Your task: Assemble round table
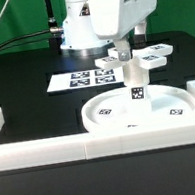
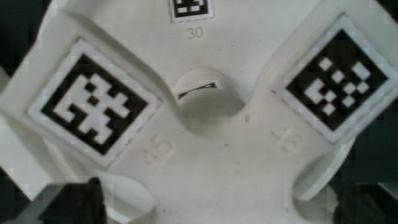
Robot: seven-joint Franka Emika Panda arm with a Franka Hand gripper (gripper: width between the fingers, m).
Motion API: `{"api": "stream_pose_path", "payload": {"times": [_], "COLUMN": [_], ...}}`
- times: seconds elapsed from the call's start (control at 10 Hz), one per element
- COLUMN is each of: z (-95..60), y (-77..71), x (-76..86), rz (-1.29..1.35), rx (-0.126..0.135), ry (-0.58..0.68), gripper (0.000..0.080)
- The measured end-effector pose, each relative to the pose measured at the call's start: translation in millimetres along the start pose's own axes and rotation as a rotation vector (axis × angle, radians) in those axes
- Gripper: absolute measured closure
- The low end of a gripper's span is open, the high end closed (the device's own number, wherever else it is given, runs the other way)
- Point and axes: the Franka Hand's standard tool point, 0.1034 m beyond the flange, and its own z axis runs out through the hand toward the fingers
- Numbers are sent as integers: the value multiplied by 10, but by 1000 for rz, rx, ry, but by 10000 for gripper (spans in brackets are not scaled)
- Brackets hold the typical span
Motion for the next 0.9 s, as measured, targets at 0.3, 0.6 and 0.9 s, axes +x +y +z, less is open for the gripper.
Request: {"api": "stream_pose_path", "payload": {"times": [0.3, 0.6, 0.9], "z": [86, 102, 102], "y": [2, -17, -10], "x": [-18, 17, 4], "rz": [2, 6, 19], "rx": [12, 12, 12], "ry": [-11, -11, -11], "gripper": [151, 151, 344]}}
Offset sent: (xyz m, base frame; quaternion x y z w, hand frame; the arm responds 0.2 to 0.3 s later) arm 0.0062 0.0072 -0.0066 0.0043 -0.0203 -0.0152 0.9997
